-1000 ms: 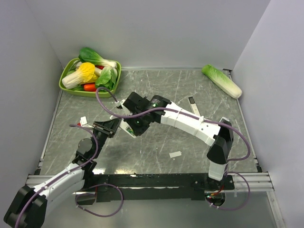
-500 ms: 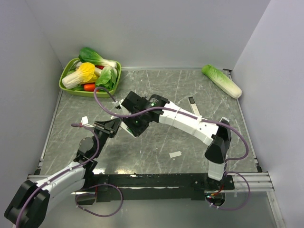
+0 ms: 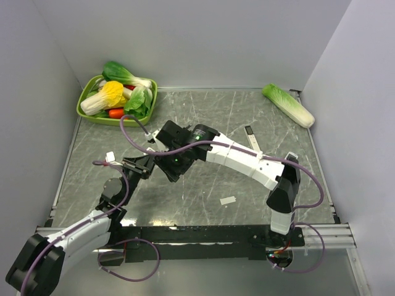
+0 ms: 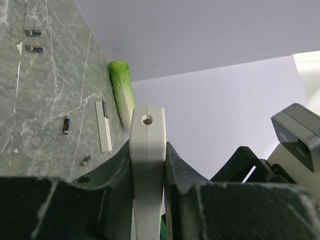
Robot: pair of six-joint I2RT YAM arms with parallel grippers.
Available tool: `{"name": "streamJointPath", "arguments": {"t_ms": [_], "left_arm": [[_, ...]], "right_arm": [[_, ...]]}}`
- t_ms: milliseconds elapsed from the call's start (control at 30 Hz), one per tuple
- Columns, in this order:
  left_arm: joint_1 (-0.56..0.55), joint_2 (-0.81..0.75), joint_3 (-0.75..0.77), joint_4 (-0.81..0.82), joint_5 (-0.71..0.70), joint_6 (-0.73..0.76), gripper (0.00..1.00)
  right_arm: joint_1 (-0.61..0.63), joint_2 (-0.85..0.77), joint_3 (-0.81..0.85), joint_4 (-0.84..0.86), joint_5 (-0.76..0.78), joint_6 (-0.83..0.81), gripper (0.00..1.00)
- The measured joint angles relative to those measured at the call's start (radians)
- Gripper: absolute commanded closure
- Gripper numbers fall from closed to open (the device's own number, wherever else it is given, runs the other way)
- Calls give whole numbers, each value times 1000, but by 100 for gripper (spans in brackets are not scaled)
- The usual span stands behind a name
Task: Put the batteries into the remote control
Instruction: Load the battery into the remote control.
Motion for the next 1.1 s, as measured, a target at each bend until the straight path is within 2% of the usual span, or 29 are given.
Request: {"name": "streamJointPath", "arguments": {"t_ms": [200, 333, 600, 900, 1100], "left_arm": [[1, 47, 0, 34, 6, -61, 98], [1, 75, 0, 69, 45, -101, 98], [0, 49, 0, 103, 116, -134, 98], [2, -27, 0, 15, 186, -119, 98], [4, 19, 0, -1, 258, -118, 99]], "right_arm": [[3, -46, -39, 37, 3, -11, 25], [3, -134, -128, 98, 28, -60, 24], [-43, -424, -373, 273, 6, -177, 27], [-95, -739, -718, 563, -222, -370, 39], [-124, -781, -777, 681, -440, -489, 43]]}}
